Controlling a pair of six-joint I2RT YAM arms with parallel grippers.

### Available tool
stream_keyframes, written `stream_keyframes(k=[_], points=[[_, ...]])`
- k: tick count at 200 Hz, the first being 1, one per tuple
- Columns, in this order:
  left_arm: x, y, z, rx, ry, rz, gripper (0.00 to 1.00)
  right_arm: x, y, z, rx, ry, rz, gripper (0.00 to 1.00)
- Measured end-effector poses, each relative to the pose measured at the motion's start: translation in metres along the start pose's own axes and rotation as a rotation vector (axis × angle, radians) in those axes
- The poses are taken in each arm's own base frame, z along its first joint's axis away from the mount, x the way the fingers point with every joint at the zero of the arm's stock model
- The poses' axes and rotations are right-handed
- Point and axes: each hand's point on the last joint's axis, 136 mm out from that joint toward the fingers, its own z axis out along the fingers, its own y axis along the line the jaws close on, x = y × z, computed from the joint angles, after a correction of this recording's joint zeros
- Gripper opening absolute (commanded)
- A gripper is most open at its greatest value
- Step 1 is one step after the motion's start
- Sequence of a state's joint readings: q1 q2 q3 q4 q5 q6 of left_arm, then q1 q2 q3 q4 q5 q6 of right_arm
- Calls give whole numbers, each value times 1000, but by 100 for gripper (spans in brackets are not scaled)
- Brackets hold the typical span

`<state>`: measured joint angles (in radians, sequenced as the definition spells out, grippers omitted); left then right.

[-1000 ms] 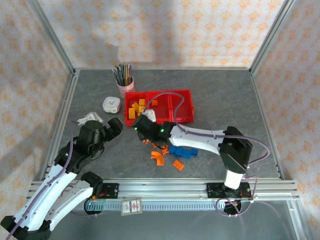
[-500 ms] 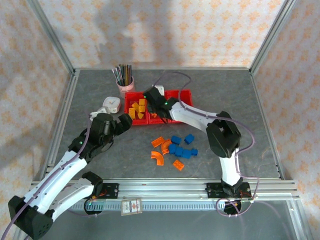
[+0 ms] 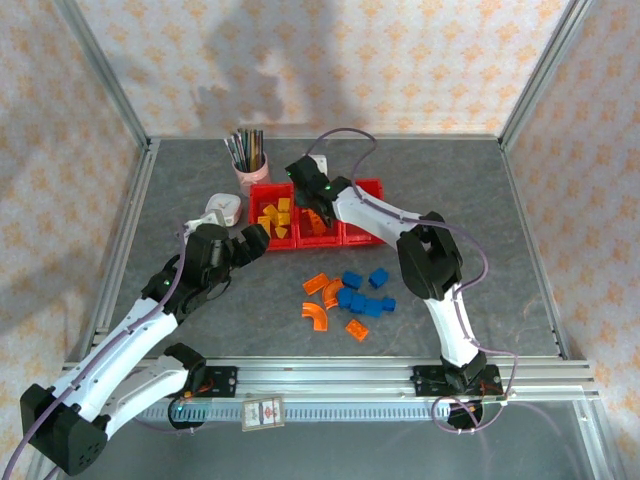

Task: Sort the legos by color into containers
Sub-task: Touch the lego at the center of the table.

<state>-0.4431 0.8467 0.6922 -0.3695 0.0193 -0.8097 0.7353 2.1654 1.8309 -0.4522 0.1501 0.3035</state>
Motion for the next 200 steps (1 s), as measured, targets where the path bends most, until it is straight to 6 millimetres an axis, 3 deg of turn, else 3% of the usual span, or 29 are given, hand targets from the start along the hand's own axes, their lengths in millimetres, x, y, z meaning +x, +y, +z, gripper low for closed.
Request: stream_keyframes(k=[24,54,97,155,200], points=[[-1,-1,-1,4,-3,-1,99,10,-2,-13,-4,11,-15,59],[-6,-5,-11,36,-26,-7,99,33,1,-46,-27,29,-35,64],[-3,-1,-22,51,-26,-8,99,83,16,-85,-65,76,-79,68],[13,16,-27,30,6,4,99,173,27,-109,-70,190,-115,70],[18,23,-31,32,1,-7,99,215,26,-113,-57,246,-82,70]])
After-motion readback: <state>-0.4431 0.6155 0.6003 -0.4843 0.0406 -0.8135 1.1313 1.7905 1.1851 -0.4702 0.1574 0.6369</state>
